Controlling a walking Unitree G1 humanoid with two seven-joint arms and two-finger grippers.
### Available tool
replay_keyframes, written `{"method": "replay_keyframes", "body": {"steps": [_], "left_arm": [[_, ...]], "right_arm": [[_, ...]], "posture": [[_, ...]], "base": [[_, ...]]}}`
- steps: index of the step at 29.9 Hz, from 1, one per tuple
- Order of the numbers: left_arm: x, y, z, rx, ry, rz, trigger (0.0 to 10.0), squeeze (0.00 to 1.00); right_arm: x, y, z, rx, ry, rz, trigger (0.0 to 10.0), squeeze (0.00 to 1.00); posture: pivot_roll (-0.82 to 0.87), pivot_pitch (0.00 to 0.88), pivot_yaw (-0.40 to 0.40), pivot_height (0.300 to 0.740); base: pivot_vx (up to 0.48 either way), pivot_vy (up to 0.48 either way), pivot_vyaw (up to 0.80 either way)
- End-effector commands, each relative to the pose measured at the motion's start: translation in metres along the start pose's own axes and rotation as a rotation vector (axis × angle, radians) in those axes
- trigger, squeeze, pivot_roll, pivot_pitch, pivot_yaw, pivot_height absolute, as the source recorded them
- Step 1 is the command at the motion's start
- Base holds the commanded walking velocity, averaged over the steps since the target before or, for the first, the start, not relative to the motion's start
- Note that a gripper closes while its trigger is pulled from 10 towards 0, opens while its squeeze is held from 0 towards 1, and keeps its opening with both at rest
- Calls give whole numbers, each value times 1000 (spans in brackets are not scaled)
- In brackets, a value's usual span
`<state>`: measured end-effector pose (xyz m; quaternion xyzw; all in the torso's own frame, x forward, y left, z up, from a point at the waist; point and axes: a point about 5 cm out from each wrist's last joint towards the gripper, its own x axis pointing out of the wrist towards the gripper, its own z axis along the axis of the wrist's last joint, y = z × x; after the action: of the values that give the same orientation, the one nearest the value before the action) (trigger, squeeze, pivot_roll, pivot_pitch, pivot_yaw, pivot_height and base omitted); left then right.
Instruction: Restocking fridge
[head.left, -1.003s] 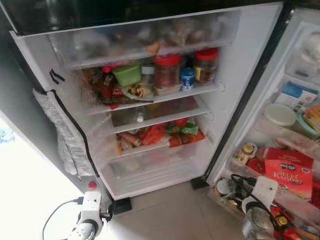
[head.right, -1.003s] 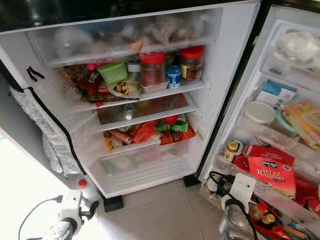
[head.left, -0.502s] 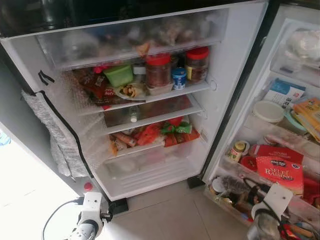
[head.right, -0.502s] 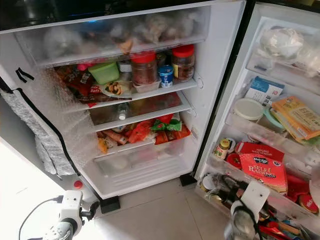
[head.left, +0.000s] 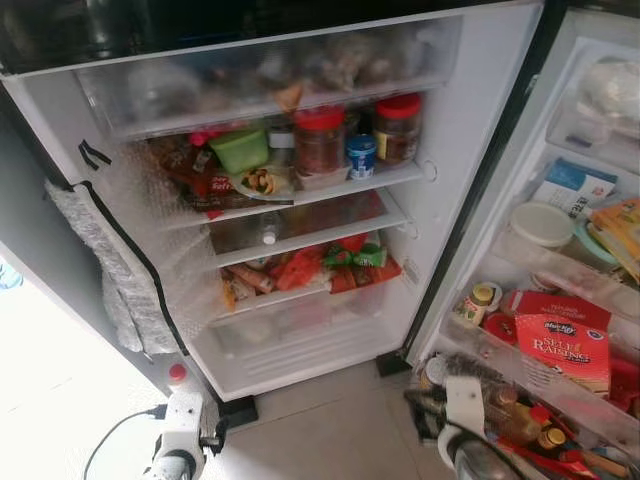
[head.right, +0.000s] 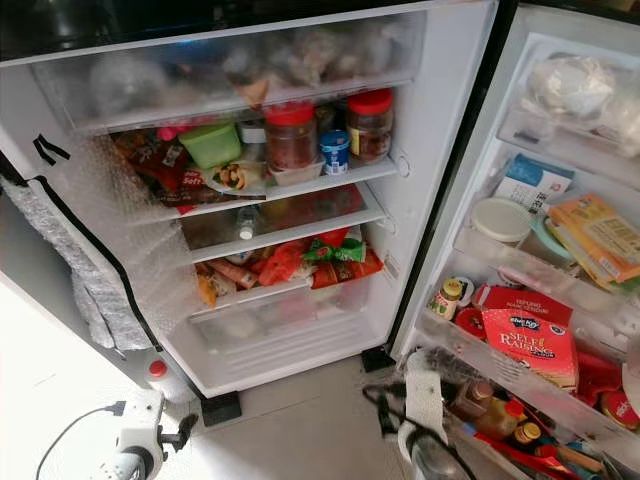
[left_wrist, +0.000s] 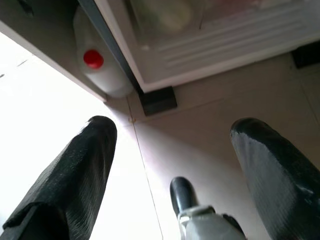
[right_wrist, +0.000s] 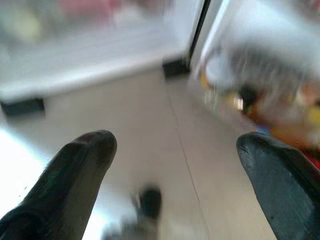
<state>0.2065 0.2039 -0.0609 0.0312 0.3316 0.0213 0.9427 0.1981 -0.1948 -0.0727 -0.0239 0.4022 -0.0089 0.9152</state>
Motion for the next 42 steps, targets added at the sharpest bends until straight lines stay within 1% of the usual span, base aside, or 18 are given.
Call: {"method": "replay_keyframes", "body": {"steps": [1,5,7,9,13,18,24,30,33,42], "left_arm": [[-4,5,-10,0,38,21,10000,0],[-6,8,-15,-7,54,36,10000,0],[-7,8,-18,-8,68,36,10000,0],[-8,7,-19,-7,72,35,10000,0],[-8,4,-22,-10,75,25,10000,0],[-8,-1,-21,-8,76,5,10000,0],[-8,-2,-22,-6,72,2,10000,0],[-8,1,-20,-8,64,15,10000,0],[-8,3,-19,-7,65,18,10000,0],[-7,3,-18,-8,61,21,10000,0]], "right_arm": [[-4,-2,-17,-70,93,10,10000,0],[-5,-2,-22,-59,110,24,10000,0],[-5,-1,-22,-34,113,17,10000,0],[-5,-1,-23,-30,115,18,10000,0],[-6,6,-30,-18,142,24,10000,0],[-8,10,-35,-18,158,35,10000,0],[-10,8,-40,-10,171,32,10000,0],[-10,7,-41,-5,175,29,10000,0],[-10,8,-41,-2,177,30,10000,0],[-9,12,-40,3,172,38,10000,0]], "posture": [[-40,62,21,740],[-42,61,19,740],[-42,62,21,740],[-45,64,22,740],[-44,60,19,740],[-44,56,17,740],[-48,49,16,740],[-48,44,16,740],[-49,41,18,740],[-49,47,19,740]], "base": [[0,0,0],[0,0,0],[0,0,0],[0,0,0],[0,0,0],[0,0,0],[-246,0,0],[-251,0,0],[-261,0,0],[-263,0,0]]}}
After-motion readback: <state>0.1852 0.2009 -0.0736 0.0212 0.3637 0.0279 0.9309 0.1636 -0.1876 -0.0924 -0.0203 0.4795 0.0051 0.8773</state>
